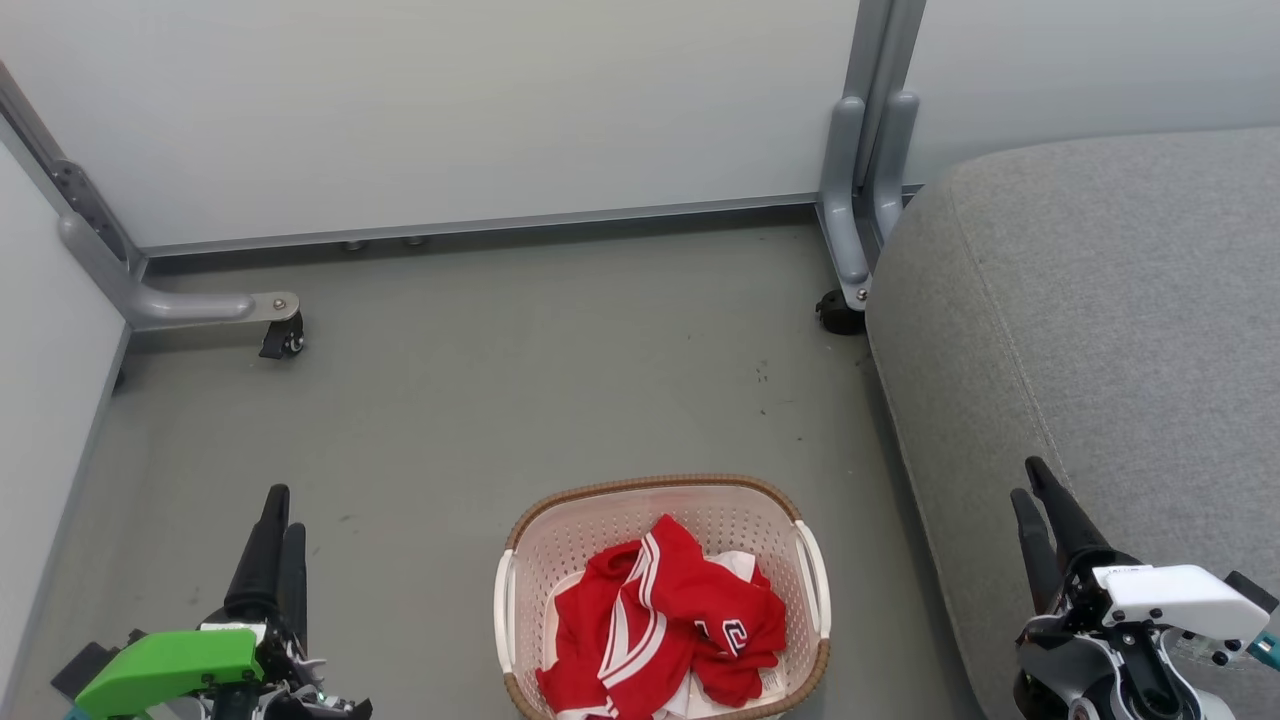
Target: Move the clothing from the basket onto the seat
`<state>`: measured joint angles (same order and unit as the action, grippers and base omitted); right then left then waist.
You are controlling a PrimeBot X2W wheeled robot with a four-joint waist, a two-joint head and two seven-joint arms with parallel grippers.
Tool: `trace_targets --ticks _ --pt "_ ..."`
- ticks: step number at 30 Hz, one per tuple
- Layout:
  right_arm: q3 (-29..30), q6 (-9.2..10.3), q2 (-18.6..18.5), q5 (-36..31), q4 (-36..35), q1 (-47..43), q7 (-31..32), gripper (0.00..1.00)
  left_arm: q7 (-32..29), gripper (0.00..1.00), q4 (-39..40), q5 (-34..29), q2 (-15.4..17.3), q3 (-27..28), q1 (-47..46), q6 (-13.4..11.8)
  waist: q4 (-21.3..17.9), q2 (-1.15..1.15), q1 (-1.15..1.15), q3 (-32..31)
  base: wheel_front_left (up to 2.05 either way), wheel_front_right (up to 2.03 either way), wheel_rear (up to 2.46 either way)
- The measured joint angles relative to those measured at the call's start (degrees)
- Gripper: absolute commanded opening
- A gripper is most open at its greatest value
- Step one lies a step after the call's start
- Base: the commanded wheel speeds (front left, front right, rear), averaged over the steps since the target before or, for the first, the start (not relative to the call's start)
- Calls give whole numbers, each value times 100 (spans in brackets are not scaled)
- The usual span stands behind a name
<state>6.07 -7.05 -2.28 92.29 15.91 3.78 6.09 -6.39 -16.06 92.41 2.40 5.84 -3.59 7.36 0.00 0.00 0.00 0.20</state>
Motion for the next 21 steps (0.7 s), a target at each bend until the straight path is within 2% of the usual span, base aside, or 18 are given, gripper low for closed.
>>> trace_targets --ticks 4,10,11,13,14,21 --pt "-119 0 -11 -166 -62 -6 -116 100 132 100 76 -97 11 -111 2 0 0 0 0 3 0 0 0" --pt "-197 0 -21 -761 -145 -15 -255 100 290 100 157 -588 25 -202 2 0 0 0 0 3 0 0 0" --pt "-227 0 -21 -1296 -218 -25 -337 100 361 100 264 -979 23 -229 4 0 1 0 0 3 0 0 0" --pt "-229 0 -19 -1445 -248 -28 -358 100 397 100 282 -1095 22 -240 5 0 2 0 0 3 0 0 0" --pt "-265 -1 -19 -1936 -343 -42 -430 100 459 100 333 -1468 19 -260 15 0 4 0 0 2 0 0 0" --pt "-374 -1 -16 -2726 -490 -133 -578 100 609 100 487 -2295 14 -300 60 0 7 0 0 0 0 0 0"
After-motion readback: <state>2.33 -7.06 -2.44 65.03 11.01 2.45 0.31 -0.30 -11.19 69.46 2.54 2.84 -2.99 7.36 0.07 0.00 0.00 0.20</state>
